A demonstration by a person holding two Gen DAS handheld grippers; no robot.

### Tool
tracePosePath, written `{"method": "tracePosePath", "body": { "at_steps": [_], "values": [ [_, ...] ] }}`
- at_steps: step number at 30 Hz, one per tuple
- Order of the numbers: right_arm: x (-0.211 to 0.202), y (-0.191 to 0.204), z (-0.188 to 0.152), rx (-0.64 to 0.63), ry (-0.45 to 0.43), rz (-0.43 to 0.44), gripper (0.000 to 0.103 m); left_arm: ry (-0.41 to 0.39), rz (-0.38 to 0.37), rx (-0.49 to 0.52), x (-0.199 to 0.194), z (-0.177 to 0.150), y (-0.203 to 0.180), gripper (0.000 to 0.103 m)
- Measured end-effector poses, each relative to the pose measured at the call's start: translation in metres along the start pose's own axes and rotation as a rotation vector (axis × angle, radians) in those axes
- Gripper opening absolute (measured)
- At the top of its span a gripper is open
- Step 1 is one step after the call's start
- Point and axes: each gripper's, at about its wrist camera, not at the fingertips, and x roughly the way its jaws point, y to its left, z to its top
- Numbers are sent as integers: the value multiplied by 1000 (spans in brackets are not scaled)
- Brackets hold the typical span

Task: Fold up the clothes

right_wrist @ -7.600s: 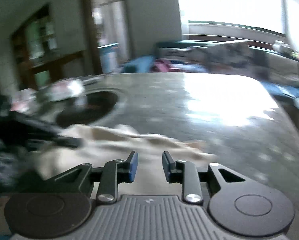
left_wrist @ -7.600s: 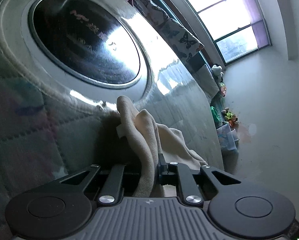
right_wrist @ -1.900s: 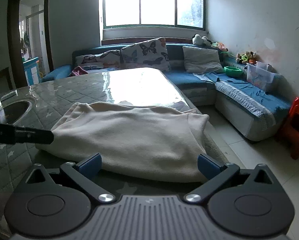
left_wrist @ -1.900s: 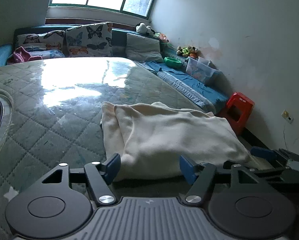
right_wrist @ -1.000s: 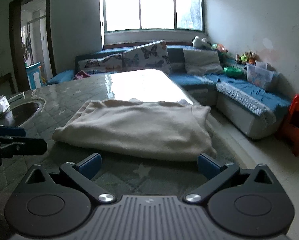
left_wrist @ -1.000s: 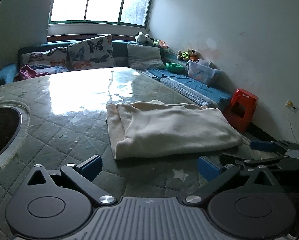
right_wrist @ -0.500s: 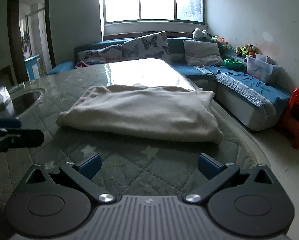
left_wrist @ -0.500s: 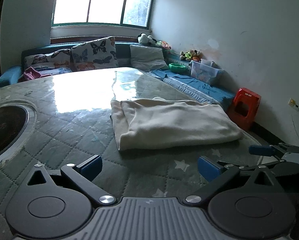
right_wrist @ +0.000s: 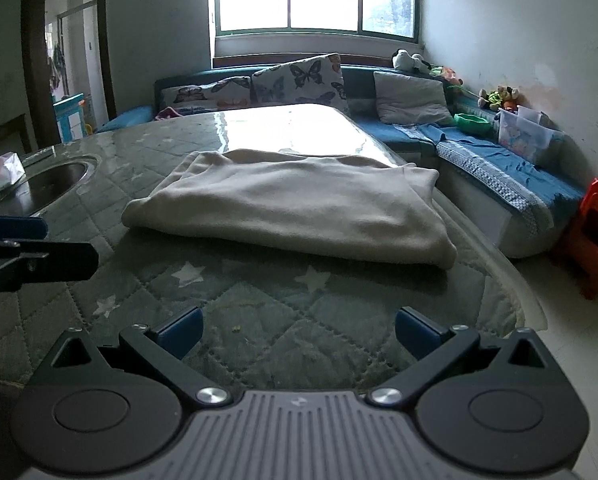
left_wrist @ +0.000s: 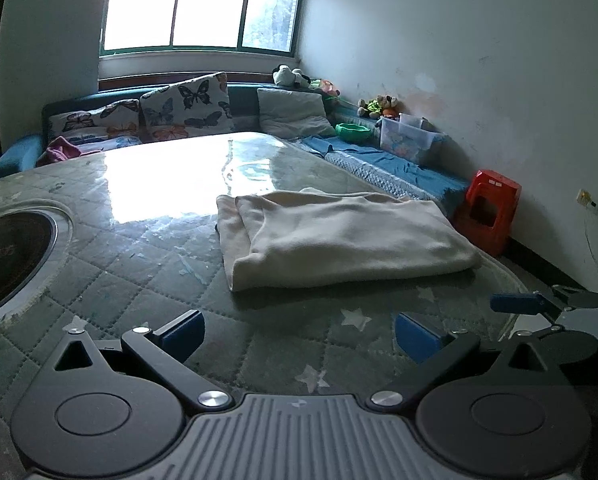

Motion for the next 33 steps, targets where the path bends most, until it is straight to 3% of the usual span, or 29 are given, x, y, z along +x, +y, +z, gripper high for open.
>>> {"method": "tracePosePath", "body": {
  "at_steps": [33],
  "values": [
    [-8, 0, -2, 13, -12, -18, 103, 19, -13, 14, 3, -7, -12, 103]
  ]
}}
